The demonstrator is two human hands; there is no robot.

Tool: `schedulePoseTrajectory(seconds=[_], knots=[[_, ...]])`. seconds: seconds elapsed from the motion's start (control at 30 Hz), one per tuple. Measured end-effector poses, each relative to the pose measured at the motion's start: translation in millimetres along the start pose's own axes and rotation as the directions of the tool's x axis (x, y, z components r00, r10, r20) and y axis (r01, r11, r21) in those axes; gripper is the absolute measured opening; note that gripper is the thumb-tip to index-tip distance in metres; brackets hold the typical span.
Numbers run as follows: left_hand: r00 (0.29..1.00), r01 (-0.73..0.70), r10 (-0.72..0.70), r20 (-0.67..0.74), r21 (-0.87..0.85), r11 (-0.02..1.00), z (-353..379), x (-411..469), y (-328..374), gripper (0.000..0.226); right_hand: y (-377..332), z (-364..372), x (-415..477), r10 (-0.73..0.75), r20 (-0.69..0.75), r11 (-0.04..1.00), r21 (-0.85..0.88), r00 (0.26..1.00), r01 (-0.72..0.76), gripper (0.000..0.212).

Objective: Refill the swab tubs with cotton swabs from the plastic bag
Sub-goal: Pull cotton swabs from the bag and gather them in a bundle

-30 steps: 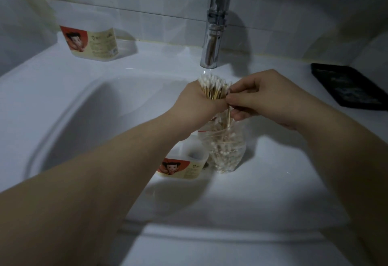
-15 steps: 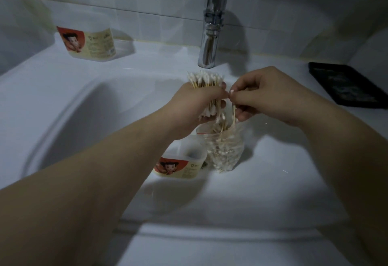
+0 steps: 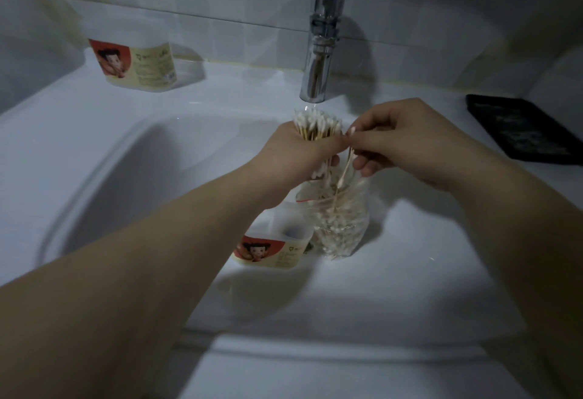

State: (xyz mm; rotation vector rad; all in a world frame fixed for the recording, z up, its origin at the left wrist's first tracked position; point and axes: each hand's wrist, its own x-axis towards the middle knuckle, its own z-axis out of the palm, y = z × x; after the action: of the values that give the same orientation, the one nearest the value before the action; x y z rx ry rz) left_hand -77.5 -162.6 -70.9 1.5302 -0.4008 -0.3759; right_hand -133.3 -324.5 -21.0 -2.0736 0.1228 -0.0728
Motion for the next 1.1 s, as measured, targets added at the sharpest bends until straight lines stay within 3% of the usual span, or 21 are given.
schedulePoseTrajectory(seconds=[0.17, 0.3, 0.6, 0.73, 0.8, 0.93, 1.1], knots=[[0.999, -0.041, 0.041, 0.033, 0.018, 0.999, 2, 0, -2, 0.038, -4, 1, 0, 0.0, -0.013, 0.986, 0.17, 1.0, 0.003, 0.013], [0.992, -0.044, 0.048, 0.117, -0.042, 0.998, 2, -1, -5, 0.024, -1, 3, 3, -0.024, -0.054, 0.982, 0.186, 0.998, 0.034, 0.01], [0.997, -0.034, 0.034, 0.071, -0.002, 0.999, 5, -2, 1, 0.009, -1, 2, 6, -0.034, -0.17, 0.962, 0.261, 0.985, 0.078, 0.006], [0.999, -0.008, 0.009, 0.037, -0.024, 1.0, 4, -2, 0, 0.007, 3, 5, 10, -0.002, -0.209, 0.919, 0.385, 0.978, 0.085, 0.017], [0.999, 0.001, 0.0, 0.039, -0.023, 1.0, 3, -2, 0, 0.006, 6, 5, 13, -0.012, -0.211, 0.937, 0.338, 0.977, 0.084, 0.023], [0.998, -0.001, 0.002, 0.055, -0.015, 1.0, 4, -3, -1, 0.011, 9, 8, 12, -0.09, -0.121, 0.995, 0.039, 0.989, 0.095, 0.022], [1.0, -0.001, 0.004, 0.023, -0.09, 0.996, 3, -1, -3, 0.012, 0, 14, 1, -0.053, 0.065, 0.985, 0.17, 0.996, 0.042, 0.026]])
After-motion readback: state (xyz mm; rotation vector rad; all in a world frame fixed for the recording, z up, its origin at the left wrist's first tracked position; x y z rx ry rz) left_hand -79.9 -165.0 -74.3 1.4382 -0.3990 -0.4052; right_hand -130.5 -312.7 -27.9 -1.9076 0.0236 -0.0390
